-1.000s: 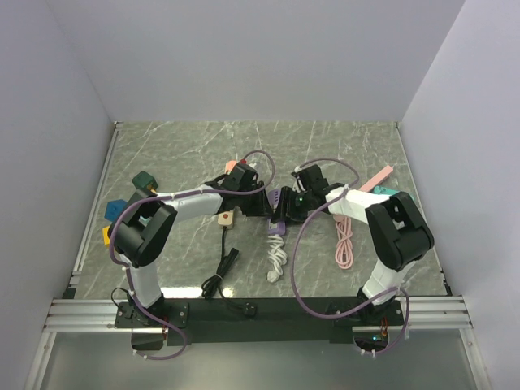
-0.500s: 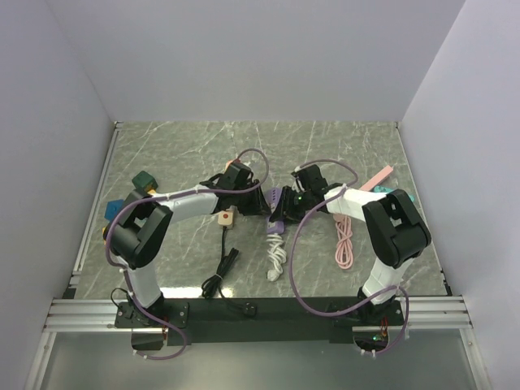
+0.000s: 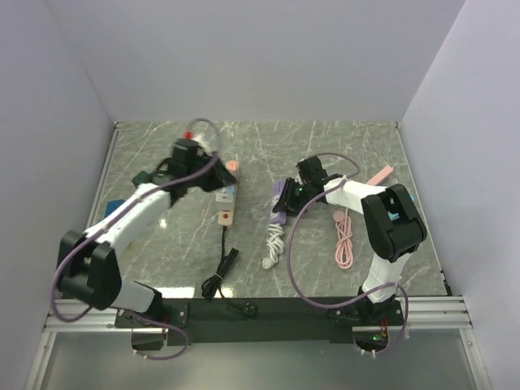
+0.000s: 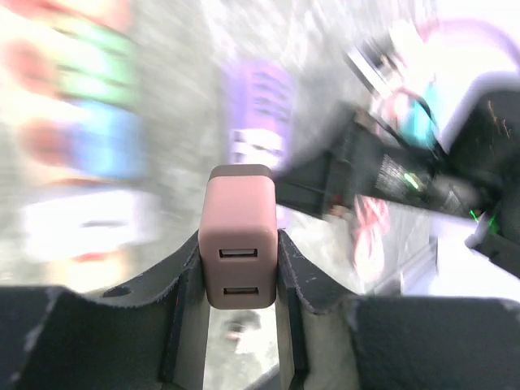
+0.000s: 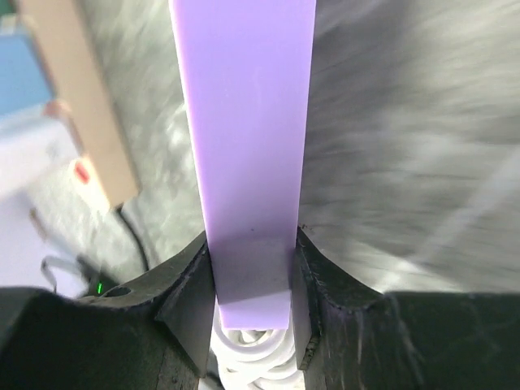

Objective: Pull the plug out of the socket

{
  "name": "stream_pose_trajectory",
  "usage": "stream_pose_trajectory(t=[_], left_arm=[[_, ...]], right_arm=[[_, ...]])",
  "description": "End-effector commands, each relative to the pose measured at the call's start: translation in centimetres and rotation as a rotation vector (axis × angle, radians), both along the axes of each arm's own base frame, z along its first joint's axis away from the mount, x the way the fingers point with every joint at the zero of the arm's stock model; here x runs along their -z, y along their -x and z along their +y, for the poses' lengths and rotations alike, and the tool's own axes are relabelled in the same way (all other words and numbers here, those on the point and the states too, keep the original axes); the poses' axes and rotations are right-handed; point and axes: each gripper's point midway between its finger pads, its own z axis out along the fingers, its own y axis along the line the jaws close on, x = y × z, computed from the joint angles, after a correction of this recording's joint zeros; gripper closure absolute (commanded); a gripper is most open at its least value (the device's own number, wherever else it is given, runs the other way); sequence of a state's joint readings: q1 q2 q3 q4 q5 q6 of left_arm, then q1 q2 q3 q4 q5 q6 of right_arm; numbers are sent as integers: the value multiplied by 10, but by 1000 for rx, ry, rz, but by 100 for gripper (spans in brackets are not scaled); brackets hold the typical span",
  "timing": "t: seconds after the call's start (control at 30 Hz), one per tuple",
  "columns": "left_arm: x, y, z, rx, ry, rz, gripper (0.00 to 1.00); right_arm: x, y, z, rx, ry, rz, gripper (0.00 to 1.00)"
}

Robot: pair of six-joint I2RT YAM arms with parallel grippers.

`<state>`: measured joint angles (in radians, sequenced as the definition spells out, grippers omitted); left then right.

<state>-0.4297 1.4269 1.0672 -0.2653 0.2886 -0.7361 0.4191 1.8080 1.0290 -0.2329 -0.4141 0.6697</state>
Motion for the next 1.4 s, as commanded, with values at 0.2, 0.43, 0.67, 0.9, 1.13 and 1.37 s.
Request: stream_pose_trajectory(t=[0.2,0.43,0.67,0.9,1.13,1.37], left_arm=[[14,-47,215,-431,-207,63,100],[83,-46,292,-654,-249,271,100],[111,-38,314,-726,-275,369,100],[89,-31,317,-775,-264,319,38],[48,-27,287,-685,-207,211,6],[9,-38,204,-417,-256,109,1]], right_arm=[[23,-30,-124,300,466,152,100],[-4,-72,-188,464,586,161,100],[3,-79,-273,646,612,254,97],[-32,-88,-277,678,521,152,44],[-96,-94,-255,648,439,4,21],[-123,-74,-206,513,387,-78,18]])
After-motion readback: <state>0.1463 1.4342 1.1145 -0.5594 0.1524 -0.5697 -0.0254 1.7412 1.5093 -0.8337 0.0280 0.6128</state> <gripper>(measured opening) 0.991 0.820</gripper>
